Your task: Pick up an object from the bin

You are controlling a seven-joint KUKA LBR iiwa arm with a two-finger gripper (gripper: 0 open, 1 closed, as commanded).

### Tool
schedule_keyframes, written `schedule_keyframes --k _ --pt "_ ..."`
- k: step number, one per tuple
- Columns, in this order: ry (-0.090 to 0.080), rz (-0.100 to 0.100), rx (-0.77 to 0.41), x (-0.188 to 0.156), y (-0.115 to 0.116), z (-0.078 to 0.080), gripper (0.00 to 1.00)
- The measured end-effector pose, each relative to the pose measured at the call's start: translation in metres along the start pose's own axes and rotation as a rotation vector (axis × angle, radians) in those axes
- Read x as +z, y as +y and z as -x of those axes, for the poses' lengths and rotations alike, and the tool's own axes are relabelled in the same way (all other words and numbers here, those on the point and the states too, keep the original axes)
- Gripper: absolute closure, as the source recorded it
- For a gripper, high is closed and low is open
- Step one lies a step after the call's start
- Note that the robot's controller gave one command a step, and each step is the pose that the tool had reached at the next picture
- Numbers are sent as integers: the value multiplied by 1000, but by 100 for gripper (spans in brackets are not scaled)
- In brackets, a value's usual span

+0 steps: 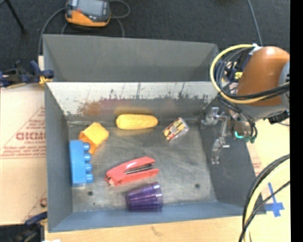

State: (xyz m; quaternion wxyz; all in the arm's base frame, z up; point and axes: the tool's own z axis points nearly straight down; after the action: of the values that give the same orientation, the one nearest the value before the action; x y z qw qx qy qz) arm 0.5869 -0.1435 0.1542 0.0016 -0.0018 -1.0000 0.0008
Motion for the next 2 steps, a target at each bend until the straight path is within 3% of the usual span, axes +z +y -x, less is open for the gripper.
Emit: schedule_keyframes --k 1,2 --pt "-7 -2 -3 -5 0 2 0" --pt "-18 -5 -135 35 16 37 0"
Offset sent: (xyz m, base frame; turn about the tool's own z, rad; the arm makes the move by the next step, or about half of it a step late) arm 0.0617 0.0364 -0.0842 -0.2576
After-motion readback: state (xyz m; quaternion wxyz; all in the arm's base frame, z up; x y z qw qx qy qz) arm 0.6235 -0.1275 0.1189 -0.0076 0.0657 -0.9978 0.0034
